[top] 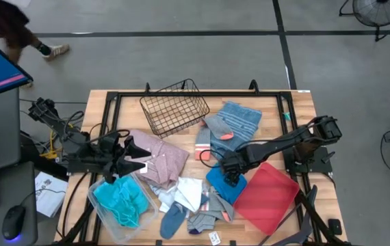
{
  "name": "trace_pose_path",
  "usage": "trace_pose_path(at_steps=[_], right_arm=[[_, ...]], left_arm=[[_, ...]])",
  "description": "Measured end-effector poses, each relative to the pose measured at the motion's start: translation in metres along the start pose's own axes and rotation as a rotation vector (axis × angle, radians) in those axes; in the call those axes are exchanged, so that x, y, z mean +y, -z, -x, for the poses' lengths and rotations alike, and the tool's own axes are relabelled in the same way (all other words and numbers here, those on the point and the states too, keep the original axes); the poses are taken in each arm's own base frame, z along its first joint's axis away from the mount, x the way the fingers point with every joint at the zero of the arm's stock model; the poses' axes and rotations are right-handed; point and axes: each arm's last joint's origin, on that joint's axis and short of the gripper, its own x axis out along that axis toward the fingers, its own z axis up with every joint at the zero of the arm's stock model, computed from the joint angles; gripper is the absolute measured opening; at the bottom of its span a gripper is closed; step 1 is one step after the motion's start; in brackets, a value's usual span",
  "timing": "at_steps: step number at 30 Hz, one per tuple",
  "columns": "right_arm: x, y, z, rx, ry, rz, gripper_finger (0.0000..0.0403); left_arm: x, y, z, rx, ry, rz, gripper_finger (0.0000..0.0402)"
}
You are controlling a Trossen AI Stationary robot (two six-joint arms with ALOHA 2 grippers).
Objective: Pick & Place Cloths
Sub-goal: Put the blue shorts into the transparent bin
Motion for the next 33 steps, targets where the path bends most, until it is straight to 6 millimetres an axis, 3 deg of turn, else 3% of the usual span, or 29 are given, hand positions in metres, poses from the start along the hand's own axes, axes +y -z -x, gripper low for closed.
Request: trace_pose_path(at_steps=[5, 8, 12, 17, 19, 24, 33], right_arm=[[-0.002, 0.002, -0.016, -0.037, -0.094, -0.013, 0.0315], [0.004, -0.001, -0.020, -0.079, -0.173, -0.031, 0.0285], [0.006, -0.003, -0.021, -0.096, -0.192, -0.031, 0.0202], [0.003, -0.009, -0.021, -0.097, -0.233, -0.031, 0.0051], [0.003, -0.014, -0.020, -0.113, -0.259, -0.027, 0.0020], [0.005, -0.027, -0.008, -0.136, -0.262, -0.023, 0.0017], [0.026, -0.050, 0.043, -0.215, -0.204, 0.108, 0.0017]], left_arm=[[0.000, 0.000, 0.000, 0.000, 0.000, 0.000, 0.0259], [0.000, 0.000, 0.000, 0.000, 0.000, 0.000, 0.0257], [0.000, 0.000, 0.000, 0.000, -0.001, -0.001, 0.0257], [0.002, 0.002, 0.000, 0.019, -0.020, -0.019, 0.0257], [0.004, 0.003, 0.000, 0.031, -0.035, -0.033, 0.0257], [0.009, 0.004, -0.002, 0.041, -0.076, -0.056, 0.0257], [0.027, 0.011, -0.019, 0.074, -0.213, -0.157, 0.0278]])
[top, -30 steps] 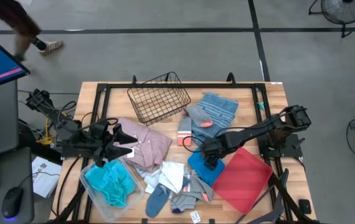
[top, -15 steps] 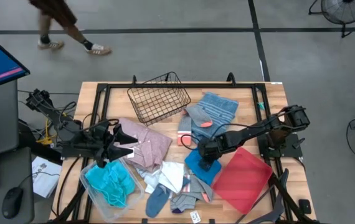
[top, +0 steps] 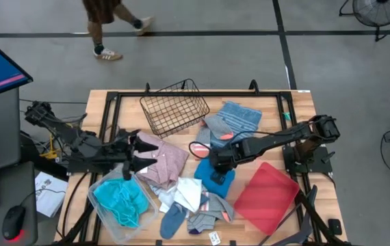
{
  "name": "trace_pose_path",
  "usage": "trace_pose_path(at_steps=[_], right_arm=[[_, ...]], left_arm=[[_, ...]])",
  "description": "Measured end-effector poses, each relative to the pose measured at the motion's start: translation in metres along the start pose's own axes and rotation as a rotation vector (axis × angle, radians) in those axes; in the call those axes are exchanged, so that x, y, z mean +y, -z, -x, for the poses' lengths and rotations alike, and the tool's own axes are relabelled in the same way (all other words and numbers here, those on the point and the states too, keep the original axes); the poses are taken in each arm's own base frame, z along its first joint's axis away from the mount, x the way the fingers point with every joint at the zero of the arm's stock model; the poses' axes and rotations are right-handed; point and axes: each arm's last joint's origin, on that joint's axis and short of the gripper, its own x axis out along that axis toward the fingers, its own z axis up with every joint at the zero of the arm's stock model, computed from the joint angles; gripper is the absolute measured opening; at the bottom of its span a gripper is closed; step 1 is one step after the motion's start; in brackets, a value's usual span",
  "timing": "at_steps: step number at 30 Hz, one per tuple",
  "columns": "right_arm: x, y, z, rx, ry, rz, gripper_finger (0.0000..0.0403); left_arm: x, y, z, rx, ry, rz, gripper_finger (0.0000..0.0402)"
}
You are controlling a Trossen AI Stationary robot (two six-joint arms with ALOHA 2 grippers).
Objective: Pick & Place Cloths
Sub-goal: Put the blue shorts into the transparent bin
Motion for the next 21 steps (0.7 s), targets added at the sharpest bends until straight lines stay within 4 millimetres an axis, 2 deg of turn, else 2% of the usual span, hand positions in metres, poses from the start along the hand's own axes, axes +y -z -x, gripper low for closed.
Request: trace_pose_path(at_steps=[10, 16, 21], right_arm=[[0.022, -0.032, 0.039, -0.142, -0.015, 0.037, 0.0016], [0.028, -0.036, 0.046, -0.169, -0.035, 0.040, 0.0016], [0.032, -0.033, 0.047, -0.170, -0.041, 0.052, 0.0016]], left_arm=[[0.015, 0.020, -0.044, 0.140, -0.054, -0.167, 0.0299], [0.028, 0.031, -0.067, 0.205, -0.107, -0.279, 0.0299], [0.037, 0.035, -0.080, 0.243, -0.080, -0.320, 0.0299]])
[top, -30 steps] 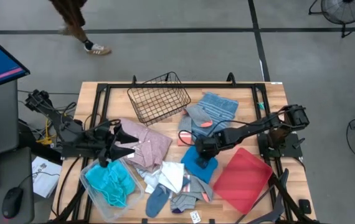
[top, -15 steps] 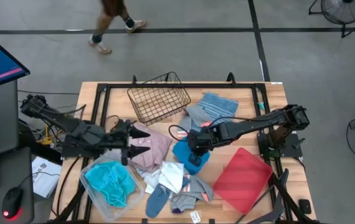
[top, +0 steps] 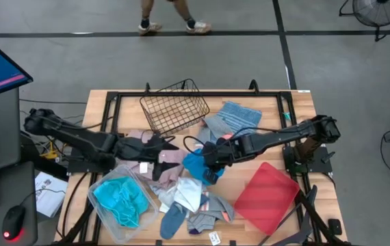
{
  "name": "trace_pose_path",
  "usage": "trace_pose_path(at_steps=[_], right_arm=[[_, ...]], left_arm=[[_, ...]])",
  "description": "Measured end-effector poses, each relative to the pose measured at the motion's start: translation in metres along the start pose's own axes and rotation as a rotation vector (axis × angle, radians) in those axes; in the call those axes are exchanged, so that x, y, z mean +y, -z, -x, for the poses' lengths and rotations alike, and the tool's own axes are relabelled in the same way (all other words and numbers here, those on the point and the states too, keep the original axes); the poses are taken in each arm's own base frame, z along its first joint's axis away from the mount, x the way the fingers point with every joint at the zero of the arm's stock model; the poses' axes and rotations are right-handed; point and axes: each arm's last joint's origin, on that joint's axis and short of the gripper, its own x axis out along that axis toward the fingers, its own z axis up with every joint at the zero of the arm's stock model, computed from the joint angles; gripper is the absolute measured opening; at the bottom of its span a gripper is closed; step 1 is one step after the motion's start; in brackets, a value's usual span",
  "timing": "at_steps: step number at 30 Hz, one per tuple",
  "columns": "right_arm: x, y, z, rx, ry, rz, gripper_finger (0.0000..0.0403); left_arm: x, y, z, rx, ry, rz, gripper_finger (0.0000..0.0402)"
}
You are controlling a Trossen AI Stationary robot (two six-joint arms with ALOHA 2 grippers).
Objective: Pick & Place Cloths
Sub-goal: Put the blue shorts into the transparent bin
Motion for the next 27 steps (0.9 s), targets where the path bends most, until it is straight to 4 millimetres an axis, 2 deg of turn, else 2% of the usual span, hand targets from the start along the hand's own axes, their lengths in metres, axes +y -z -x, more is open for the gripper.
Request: trace_pose_path(at_steps=[10, 15, 27], right_arm=[[0.004, 0.001, 0.001, -0.012, -0.011, 0.007, 0.0016], [0.004, 0.000, 0.001, -0.019, -0.016, 0.005, 0.0016], [0.005, -0.001, 0.001, -0.028, -0.024, 0.017, 0.0016]], left_arm=[[0.015, 0.006, -0.034, 0.034, 0.086, -0.009, 0.0299], [0.019, 0.018, -0.053, 0.095, 0.102, -0.008, 0.0299], [0.017, 0.033, -0.074, 0.142, 0.144, -0.005, 0.0299]])
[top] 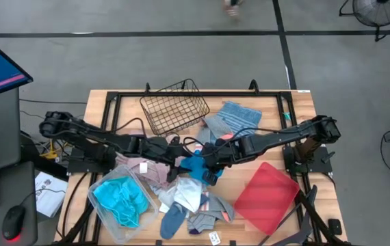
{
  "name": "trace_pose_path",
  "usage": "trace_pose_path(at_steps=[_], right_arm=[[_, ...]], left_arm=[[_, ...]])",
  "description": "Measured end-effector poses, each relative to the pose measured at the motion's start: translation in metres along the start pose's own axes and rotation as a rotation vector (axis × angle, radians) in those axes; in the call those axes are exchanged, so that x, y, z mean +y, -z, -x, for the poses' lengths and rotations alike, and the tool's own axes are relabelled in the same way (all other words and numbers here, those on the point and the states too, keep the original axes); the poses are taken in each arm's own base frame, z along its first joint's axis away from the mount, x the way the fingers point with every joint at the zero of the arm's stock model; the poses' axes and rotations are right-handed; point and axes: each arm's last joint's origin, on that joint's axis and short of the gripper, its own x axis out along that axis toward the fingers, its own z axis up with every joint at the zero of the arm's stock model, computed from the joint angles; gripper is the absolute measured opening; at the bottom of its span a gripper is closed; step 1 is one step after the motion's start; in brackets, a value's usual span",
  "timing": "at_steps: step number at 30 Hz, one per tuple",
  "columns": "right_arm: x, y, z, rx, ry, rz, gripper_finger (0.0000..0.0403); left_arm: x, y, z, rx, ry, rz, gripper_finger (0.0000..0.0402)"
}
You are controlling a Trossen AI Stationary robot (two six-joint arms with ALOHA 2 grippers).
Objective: Pick & Place Cloths
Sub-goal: Put the blue shorts into the transparent bin
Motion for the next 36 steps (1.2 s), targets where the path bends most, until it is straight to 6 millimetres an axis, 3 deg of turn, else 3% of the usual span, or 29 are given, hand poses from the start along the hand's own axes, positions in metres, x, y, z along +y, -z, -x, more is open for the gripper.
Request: trace_pose_path(at_steps=[7, 11, 15, 23, 25, 30, 36], right_arm=[[0.010, 0.000, 0.001, -0.038, -0.049, 0.047, 0.0016], [0.013, 0.002, 0.002, -0.039, -0.057, 0.057, 0.0016], [0.017, 0.001, 0.003, -0.060, -0.078, 0.060, 0.0016], [0.020, 0.001, 0.003, -0.074, -0.094, 0.070, 0.0019], [0.019, 0.001, 0.003, -0.074, -0.093, 0.074, 0.0025], [0.018, 0.000, 0.011, -0.081, -0.094, 0.088, 0.0049], [0.014, -0.006, 0.047, -0.158, -0.128, 0.095, 0.0067]], left_arm=[[0.012, -0.001, -0.003, 0.004, 0.012, 0.022, 0.0297], [0.017, -0.003, -0.003, 0.011, 0.055, 0.032, 0.0276], [0.017, -0.002, -0.004, 0.018, 0.093, 0.034, 0.0212], [0.016, 0.004, -0.014, 0.049, 0.157, 0.068, 0.0029], [0.016, 0.003, -0.013, 0.046, 0.157, 0.084, 0.0011], [0.012, -0.013, 0.007, -0.013, 0.180, 0.191, 0.0002], [-0.002, -0.036, 0.056, -0.085, 0.251, 0.362, 0.0001]])
